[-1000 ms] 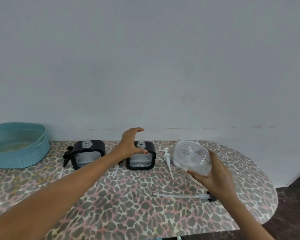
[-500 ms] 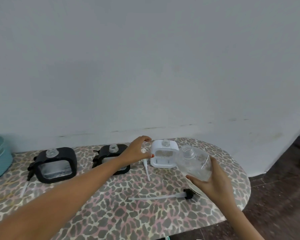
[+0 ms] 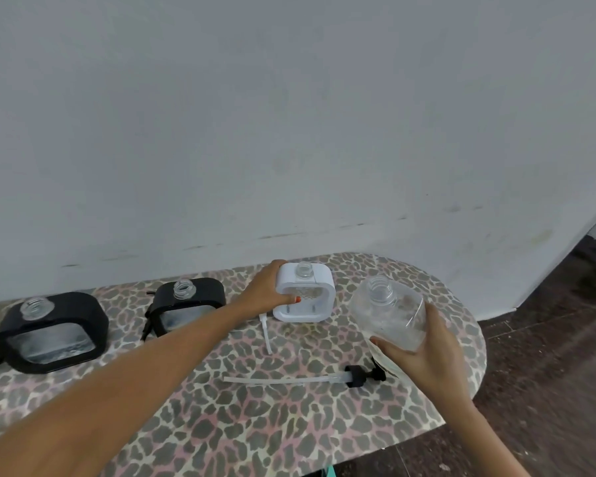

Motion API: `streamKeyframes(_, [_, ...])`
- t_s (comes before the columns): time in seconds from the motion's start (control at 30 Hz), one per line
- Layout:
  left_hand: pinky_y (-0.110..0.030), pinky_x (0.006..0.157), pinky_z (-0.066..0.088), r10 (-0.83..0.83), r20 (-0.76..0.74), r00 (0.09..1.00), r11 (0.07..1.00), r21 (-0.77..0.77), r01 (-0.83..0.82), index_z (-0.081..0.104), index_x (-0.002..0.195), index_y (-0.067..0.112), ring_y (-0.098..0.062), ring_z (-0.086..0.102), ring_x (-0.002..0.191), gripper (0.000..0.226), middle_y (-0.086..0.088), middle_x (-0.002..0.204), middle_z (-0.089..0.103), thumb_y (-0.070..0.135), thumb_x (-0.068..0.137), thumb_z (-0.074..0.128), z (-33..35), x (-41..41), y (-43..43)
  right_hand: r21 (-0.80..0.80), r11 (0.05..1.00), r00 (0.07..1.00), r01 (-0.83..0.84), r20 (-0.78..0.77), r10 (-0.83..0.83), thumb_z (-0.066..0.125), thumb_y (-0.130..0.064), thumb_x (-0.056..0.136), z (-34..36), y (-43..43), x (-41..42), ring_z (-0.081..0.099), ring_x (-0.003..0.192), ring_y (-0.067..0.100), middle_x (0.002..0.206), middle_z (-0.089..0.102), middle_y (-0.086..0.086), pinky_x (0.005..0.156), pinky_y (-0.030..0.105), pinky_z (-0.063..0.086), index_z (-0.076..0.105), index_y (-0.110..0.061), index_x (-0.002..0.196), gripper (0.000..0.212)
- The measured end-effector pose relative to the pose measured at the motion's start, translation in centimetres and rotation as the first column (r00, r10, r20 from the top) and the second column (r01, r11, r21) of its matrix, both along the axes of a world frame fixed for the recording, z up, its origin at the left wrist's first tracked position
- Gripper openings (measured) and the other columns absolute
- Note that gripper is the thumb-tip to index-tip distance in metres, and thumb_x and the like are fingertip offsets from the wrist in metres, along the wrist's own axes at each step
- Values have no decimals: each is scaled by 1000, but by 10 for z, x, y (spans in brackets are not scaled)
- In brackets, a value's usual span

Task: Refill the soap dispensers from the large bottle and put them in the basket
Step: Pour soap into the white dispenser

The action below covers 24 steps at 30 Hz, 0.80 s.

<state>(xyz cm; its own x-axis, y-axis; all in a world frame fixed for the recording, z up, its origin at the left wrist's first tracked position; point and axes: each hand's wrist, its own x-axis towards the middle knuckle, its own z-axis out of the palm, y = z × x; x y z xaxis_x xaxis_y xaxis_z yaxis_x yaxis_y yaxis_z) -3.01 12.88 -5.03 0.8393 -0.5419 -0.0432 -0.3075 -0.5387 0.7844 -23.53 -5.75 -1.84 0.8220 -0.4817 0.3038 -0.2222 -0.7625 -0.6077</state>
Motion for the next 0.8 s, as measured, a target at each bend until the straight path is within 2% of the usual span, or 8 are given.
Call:
streamKeyframes(0.17, [-19, 73, 44, 33, -10, 999, 999, -22, -33, 46, 117, 13, -15, 52, 97, 57, 2, 108, 53, 18, 70, 78, 4, 1, 2, -2, 1000, 1000, 1, 7, -1, 85, -35, 57, -2, -1, 2, 61, 88, 28, 102, 64, 9, 61, 25, 38, 48, -4, 120, 79])
streamKeyframes(0.33, [-30, 83, 49, 70, -4, 998, 997, -39, -70, 49, 113, 12, -19, 55, 101, 56, -3, 111, 57, 18, 67, 81, 13, -6, 8, 4, 1000, 1000, -7, 8, 7, 84, -37, 57, 2, 2, -1, 61, 92, 28, 106, 64, 10, 64, 29, 43, 47, -5, 123, 82])
streamKeyframes(0.43, [-23, 77, 49, 87, -22, 996, 993, -82, -89, 50, 109, 14, -18, 56, 99, 54, 0, 106, 57, 19, 66, 81, 25, -12, 15, 10, 1000, 1000, -19, 16, 19, 83, -37, 58, 8, 6, -3, 61, 95, 28, 108, 64, 10, 68, 32, 46, 46, -6, 124, 82])
streamKeyframes(0.57, [-19, 74, 49, 86, -26, 996, 990, -110, -89, 50, 106, 18, -16, 58, 98, 52, 2, 106, 58, 20, 66, 82, 44, -20, 33, -3, 1000, 999, -22, 39, 22, 83, -38, 58, 17, 15, -5, 61, 94, 29, 107, 64, 9, 68, 30, 43, 46, -6, 123, 82])
streamKeyframes(0.67, [-20, 74, 51, 84, -22, 996, 989, -124, -86, 49, 103, 20, -14, 58, 96, 51, 3, 105, 58, 20, 65, 82, 56, -28, 55, -26, 999, 997, -26, 68, 27, 84, -36, 56, 26, 28, -6, 61, 94, 30, 106, 64, 9, 67, 30, 41, 47, -7, 121, 81])
streamKeyframes(0.8, [-30, 83, 53, 89, -24, 996, 987, -133, -91, 51, 100, 21, -16, 60, 96, 49, 2, 103, 61, 19, 64, 83, 67, -39, 93, -47, 997, 993, -54, 105, 58, 85, -34, 56, 32, 48, -2, 61, 91, 32, 105, 64, 11, 66, 31, 40, 48, -6, 121, 80])
